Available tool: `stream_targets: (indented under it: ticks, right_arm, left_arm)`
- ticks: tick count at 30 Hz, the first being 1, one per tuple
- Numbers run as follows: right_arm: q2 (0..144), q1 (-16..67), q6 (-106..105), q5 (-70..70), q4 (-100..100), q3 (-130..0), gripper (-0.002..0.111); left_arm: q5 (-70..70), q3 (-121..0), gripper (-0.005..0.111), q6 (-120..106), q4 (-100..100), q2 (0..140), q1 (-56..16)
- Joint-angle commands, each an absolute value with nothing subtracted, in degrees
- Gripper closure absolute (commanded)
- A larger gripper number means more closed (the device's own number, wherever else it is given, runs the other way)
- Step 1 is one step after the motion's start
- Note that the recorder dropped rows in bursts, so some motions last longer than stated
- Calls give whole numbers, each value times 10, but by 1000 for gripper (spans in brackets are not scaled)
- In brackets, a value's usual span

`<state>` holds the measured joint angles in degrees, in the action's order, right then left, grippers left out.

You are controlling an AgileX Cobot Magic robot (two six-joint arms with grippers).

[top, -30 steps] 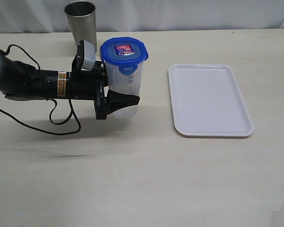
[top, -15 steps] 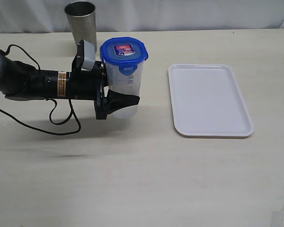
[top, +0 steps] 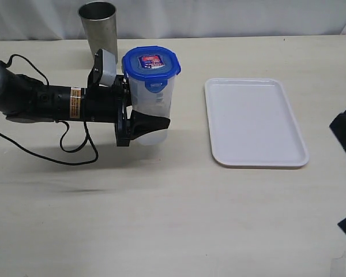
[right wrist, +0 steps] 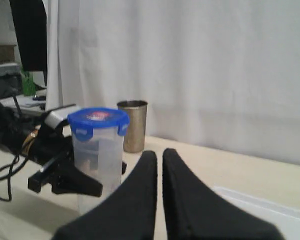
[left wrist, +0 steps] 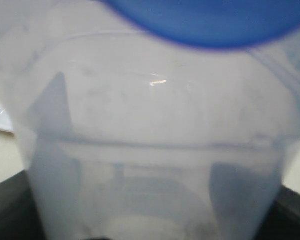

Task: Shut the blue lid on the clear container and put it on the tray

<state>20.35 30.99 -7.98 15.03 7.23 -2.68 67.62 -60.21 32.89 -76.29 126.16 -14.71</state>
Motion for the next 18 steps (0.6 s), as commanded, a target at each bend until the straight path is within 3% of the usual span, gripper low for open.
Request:
stream_targets:
  ticks: [1,5,12,18]
  right_arm:
    - [199,307,-78,144,67,0,104]
    - [158,307,-78,64,55,0,104]
    - [61,284,-78,60,29,0,104]
    - [19,156,-78,60,29,0,104]
  left_arm:
    - [700,-603,107,333,-753,1251,-146]
    - [700,-603,107,333,-753,1251,-146]
    - [700,-603,107,333,-753,1251,-146]
    - [700,-603,107,333,-760,1251,-146]
